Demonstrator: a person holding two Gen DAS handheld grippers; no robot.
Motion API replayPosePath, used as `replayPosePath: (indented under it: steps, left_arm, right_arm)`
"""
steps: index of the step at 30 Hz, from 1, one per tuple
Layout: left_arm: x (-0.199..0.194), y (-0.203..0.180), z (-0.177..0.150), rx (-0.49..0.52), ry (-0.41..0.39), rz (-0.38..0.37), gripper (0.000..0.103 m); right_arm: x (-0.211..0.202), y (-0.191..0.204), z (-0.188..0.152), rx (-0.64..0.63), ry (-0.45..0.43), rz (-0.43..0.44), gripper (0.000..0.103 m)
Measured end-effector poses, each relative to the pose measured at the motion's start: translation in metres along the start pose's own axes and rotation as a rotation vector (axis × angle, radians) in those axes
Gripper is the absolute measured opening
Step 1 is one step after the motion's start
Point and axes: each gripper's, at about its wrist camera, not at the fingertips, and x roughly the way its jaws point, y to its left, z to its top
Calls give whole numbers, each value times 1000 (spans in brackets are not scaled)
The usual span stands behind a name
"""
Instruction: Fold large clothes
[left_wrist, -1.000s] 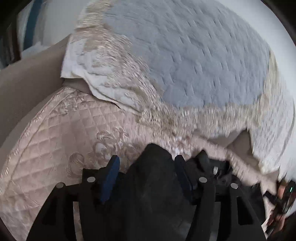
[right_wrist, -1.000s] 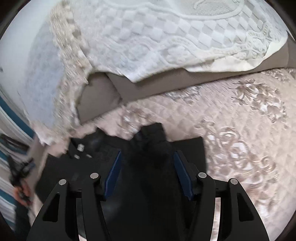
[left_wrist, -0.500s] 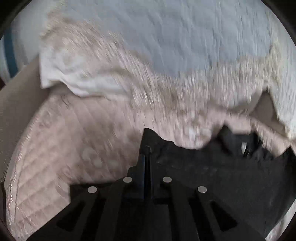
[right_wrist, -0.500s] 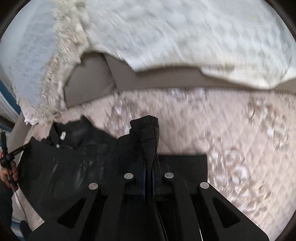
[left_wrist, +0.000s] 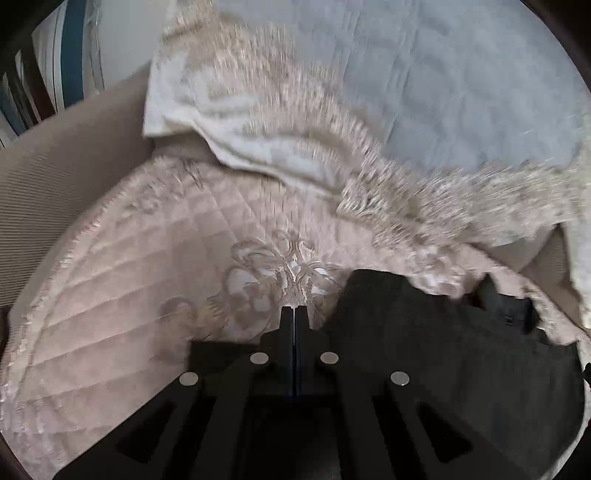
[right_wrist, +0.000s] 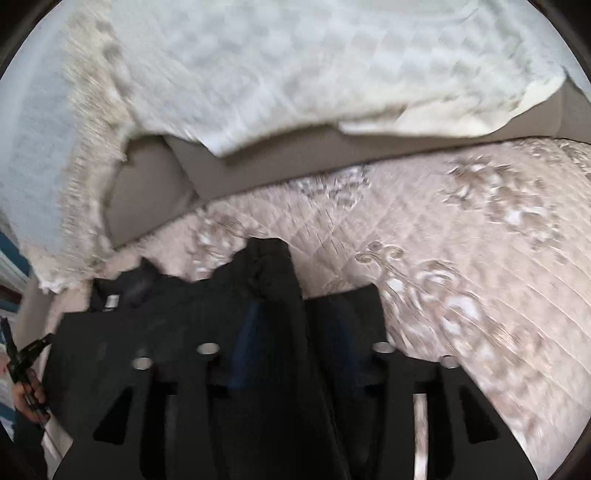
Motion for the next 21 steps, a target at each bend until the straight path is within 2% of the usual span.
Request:
replayPosePath:
  steps: [2, 3, 4, 5, 6, 7, 10, 13, 16, 18, 21]
  left_arm:
    - [-30, 7, -11, -9, -31, -21, 4]
    - [-48, 11, -21, -22, -51, -54, 9]
    - [-63, 16, -32, -34, -64, -77, 21]
    - [-74, 20, -42, -50, -70, -89, 29]
    - [-86, 25, -55, -71, -79, -112, 43]
    - [-96, 29, -68, -91, -83, -135, 51]
    - [-107, 34, -105, -125, -44, -176, 57]
    - [-97, 34, -125, -146, 32, -186, 58]
    - [-76, 35, -130, -214, 98, -225, 58]
    - [-66, 37, -125, -265, 93, -207, 59]
    - [-58, 42, -116, -347, 79, -221, 66]
  right_arm:
    - [-30, -1, -19, 2, -37, 17, 56]
    - [-43, -1, -29, 7, -44, 29, 57]
    - [-57, -4, -44, 21, -54, 47, 60]
    - [-70, -7, -61, 44, -61, 60, 63]
    - [-79, -9, -75, 63, -61, 66, 69]
    - [-90, -12, -97, 92, -59, 80, 71]
    - [-102, -21, -141, 177, -37, 127, 74]
    - [-88, -23, -168, 231, 28, 185, 74]
    - [-70, -22, -164, 279, 51, 251, 76]
    - [-65, -23, -154, 314, 25, 229, 76]
    - [-61, -30, -143, 398, -28, 282, 76]
